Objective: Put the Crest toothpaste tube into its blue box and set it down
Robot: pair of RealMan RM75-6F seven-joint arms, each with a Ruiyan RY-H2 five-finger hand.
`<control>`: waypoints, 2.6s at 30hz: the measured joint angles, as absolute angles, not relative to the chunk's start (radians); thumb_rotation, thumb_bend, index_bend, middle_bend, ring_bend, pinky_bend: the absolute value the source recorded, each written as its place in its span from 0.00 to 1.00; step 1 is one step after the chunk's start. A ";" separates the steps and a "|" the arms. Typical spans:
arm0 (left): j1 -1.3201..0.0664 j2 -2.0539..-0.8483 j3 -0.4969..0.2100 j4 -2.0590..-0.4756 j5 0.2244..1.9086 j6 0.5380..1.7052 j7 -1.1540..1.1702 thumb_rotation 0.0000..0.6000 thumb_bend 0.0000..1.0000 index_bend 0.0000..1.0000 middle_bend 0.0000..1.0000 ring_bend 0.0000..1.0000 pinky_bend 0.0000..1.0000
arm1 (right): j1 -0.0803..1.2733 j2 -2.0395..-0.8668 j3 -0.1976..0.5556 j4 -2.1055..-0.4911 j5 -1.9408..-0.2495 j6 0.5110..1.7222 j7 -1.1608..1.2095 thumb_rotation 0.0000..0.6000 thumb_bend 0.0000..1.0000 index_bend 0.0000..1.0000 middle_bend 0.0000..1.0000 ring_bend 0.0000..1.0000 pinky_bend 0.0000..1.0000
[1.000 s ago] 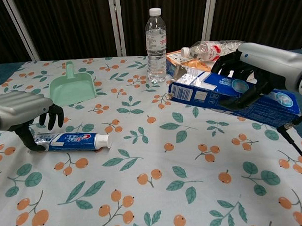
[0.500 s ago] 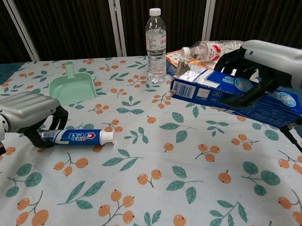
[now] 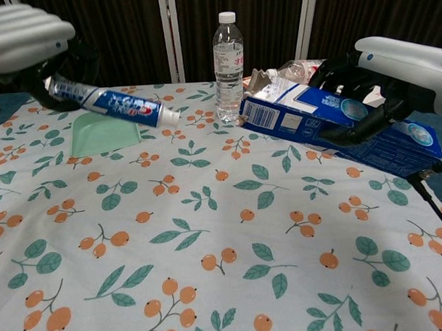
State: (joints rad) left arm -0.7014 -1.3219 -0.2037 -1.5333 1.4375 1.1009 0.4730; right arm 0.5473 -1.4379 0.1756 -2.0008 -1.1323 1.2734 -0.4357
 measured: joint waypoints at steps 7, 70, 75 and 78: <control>-0.764 -1.239 -0.220 -1.558 1.555 1.090 0.433 1.00 0.55 0.70 0.76 0.70 0.72 | 0.550 -1.462 0.189 -2.031 -1.117 1.296 -0.464 1.00 0.33 0.41 0.49 0.45 0.37; -0.823 -1.235 -0.235 -1.626 1.683 1.238 0.313 1.00 0.55 0.69 0.75 0.70 0.72 | 0.527 -1.446 0.202 -2.114 -1.108 1.347 -0.496 1.00 0.34 0.41 0.49 0.45 0.37; -0.820 -1.247 -0.231 -1.609 1.688 1.258 0.268 1.00 0.55 0.69 0.75 0.70 0.72 | 0.524 -1.434 0.209 -2.118 -1.101 1.344 -0.476 1.00 0.34 0.41 0.49 0.45 0.37; -0.818 -1.247 -0.227 -1.595 1.705 1.275 0.236 1.00 0.55 0.69 0.75 0.70 0.72 | 0.523 -1.432 0.213 -2.119 -1.095 1.339 -0.461 1.00 0.35 0.41 0.49 0.45 0.37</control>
State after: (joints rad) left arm -0.8185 -1.2474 -0.2267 -1.5949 1.7050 1.2749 0.2361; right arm 0.5232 -1.4318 0.2130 -2.1188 -1.0948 1.3387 -0.4608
